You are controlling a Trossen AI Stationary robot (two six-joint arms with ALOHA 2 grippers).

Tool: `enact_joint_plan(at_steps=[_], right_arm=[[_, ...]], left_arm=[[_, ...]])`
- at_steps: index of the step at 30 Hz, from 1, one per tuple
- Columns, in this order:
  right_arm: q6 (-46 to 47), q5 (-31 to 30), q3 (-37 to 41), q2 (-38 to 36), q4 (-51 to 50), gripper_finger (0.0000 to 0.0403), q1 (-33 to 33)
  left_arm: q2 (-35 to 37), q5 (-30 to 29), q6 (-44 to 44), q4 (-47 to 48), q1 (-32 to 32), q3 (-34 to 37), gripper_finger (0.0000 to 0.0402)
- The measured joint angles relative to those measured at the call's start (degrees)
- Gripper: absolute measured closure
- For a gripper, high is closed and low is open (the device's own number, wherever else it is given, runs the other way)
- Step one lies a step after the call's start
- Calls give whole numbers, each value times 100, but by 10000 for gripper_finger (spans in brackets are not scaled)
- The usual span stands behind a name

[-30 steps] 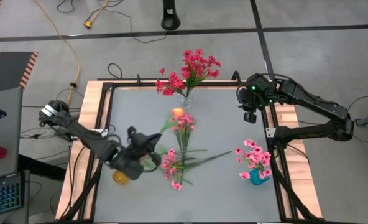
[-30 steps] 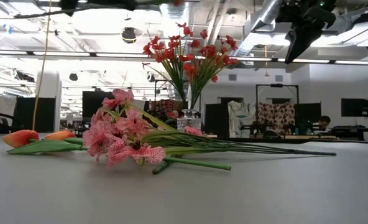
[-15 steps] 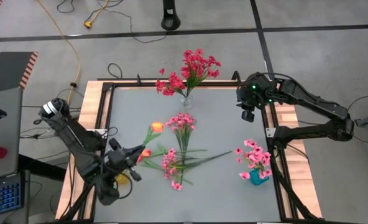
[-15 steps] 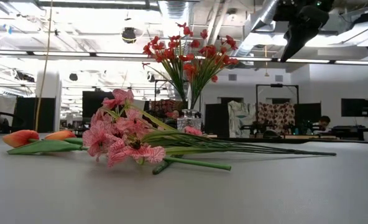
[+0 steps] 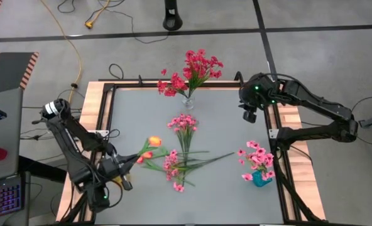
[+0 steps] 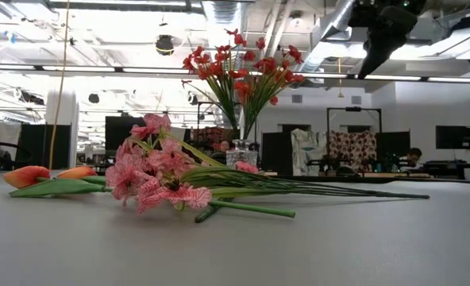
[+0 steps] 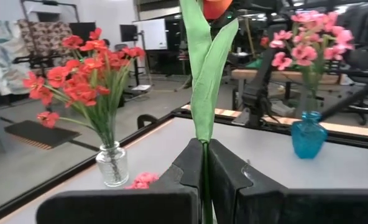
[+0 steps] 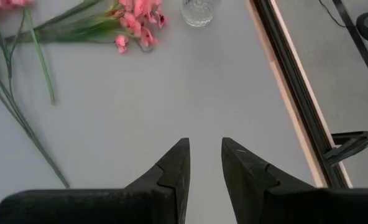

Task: Sort flowers into vase by color
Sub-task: Put the right orange tulip flower into the yellow vase

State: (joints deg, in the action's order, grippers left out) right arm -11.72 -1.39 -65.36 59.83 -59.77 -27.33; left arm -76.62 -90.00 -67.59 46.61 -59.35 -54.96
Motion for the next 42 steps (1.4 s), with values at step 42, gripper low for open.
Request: enact_joint_plan(at_steps=[42], right_arm=[[274, 0, -1298, 1866, 3991, 285, 2995]], left_arm=[[-743, 2, -963, 938, -422, 0, 401]])
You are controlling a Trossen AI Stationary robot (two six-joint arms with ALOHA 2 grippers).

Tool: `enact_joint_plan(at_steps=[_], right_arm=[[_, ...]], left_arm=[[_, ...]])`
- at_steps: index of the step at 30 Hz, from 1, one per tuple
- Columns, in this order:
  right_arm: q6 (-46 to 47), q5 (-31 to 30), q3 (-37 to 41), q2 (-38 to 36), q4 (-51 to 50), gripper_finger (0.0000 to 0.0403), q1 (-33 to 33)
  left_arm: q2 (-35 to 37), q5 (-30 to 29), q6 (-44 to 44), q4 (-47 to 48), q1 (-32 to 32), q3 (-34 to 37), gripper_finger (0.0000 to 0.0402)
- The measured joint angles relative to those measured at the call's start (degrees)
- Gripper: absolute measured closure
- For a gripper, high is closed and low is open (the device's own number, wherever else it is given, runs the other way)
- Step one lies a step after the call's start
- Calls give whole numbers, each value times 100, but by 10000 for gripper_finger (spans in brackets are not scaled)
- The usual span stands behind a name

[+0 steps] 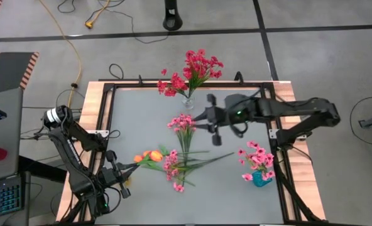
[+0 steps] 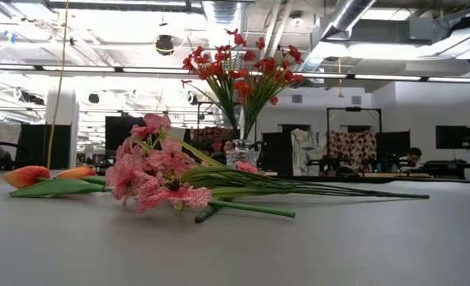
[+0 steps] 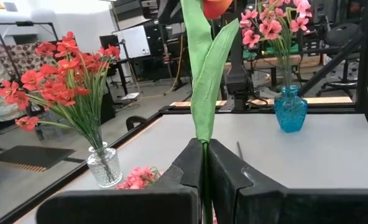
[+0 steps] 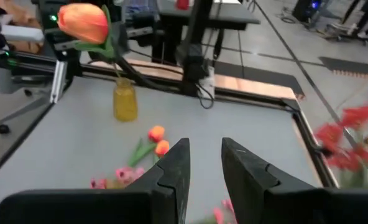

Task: Sort flowers into vase by color
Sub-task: Put the right orange tulip flower into the yellow vase

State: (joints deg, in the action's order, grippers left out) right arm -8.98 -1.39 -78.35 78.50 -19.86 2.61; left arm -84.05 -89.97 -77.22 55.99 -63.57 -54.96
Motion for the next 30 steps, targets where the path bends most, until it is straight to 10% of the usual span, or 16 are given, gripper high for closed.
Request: enact_joint_plan(at_steps=[11, 30], right_arm=[[-49, 16, -824, 1395, 285, 285, 114], [-67, 2053, -1029, 2876, 2740, 285, 116]], left_arm=[[3, -2, 64, 4, 0, 0, 401], [4, -4, 159, 6, 0, -1, 401]])
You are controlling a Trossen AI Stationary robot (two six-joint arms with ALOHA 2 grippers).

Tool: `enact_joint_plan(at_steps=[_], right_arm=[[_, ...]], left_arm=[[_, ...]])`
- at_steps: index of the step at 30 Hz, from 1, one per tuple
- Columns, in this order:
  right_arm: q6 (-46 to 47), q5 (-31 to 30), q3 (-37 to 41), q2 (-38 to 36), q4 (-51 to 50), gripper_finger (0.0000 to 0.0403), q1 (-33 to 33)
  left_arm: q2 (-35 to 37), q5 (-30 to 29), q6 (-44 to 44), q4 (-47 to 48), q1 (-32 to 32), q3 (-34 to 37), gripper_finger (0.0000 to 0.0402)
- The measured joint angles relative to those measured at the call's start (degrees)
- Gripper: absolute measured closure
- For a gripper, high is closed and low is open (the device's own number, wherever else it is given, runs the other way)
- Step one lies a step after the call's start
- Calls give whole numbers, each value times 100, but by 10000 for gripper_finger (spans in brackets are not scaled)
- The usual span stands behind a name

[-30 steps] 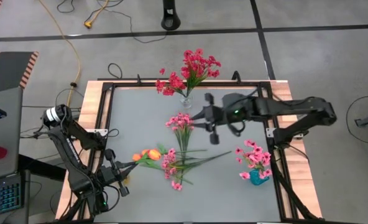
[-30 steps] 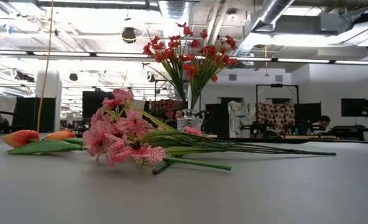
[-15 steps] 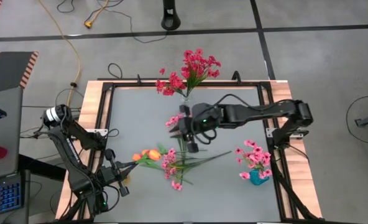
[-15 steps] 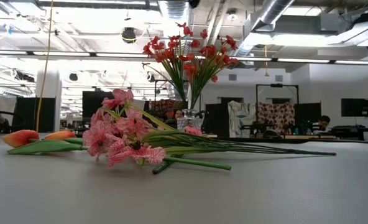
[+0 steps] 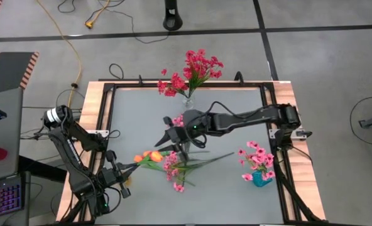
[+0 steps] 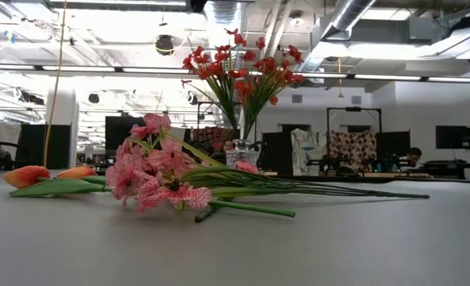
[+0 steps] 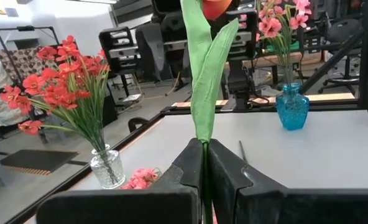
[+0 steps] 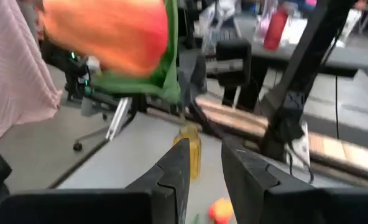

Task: Sort flowers into vase by color
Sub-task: Put the right orange tulip flower into the yellow vase

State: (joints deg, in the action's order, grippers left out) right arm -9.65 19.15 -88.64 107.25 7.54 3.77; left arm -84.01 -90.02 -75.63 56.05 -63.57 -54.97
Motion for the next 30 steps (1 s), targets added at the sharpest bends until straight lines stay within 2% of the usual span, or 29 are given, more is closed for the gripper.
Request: enact_joint_plan(at_steps=[5, 10, 21, 30], right_arm=[[-32, 411, 2, 95, 478, 285, -4], [-228, 526, 2, 93, 657, 285, 16], [-673, 498, -2, 315, 1254, 285, 187], [-522, 462, 0, 456, 1656, 285, 199]], left_arm=[[0, -2, 96, -2, 1, 1, 401], [0, -2, 96, -7, 1, -1, 401], [0, -2, 91, -23, 0, -1, 401], [0, -2, 89, -26, 0, -1, 401]])
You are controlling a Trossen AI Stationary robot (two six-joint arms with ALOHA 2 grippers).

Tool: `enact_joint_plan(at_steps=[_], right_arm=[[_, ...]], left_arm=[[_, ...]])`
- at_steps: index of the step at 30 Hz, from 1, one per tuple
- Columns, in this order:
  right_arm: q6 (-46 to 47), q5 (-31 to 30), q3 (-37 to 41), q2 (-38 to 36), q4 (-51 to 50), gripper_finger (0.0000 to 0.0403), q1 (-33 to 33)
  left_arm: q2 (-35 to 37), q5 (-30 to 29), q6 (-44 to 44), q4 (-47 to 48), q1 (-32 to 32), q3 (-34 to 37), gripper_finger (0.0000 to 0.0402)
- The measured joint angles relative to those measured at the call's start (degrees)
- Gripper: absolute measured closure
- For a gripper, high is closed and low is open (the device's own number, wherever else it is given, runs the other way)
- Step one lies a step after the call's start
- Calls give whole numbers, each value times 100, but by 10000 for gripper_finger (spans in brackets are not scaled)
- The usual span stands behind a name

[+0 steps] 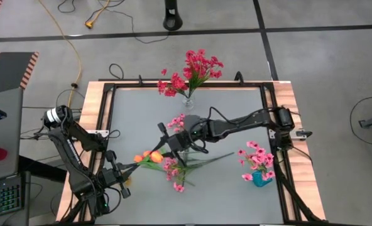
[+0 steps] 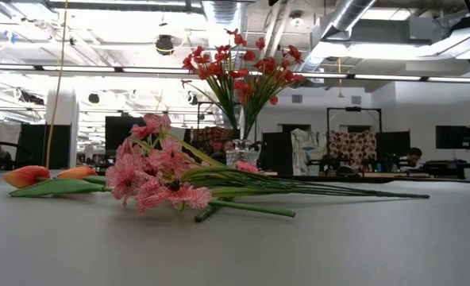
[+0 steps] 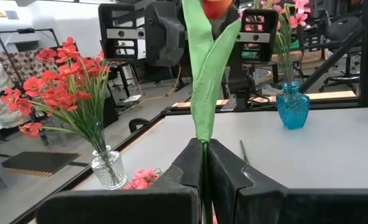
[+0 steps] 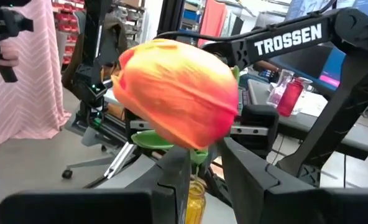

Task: Sort flowers into vase by color
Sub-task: Put the right orange tulip flower into the yellow vase

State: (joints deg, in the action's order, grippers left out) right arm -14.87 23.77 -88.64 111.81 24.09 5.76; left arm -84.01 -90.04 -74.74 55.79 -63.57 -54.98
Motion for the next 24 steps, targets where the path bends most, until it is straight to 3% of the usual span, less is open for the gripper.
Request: enact_joint_plan(at_steps=[11, 18, 24], right_arm=[[-18, 9, 0, 0, 233, 285, 26], [-15, 9, 0, 0, 215, 285, 26], [-13, 9, 0, 0, 199, 288, 26]], left_arm=[[0, 2, -3, 1, 133, 0, 401], [0, 471, -13, -27, 385, 0, 401], [0, 539, -13, -31, 387, 0, 401]])
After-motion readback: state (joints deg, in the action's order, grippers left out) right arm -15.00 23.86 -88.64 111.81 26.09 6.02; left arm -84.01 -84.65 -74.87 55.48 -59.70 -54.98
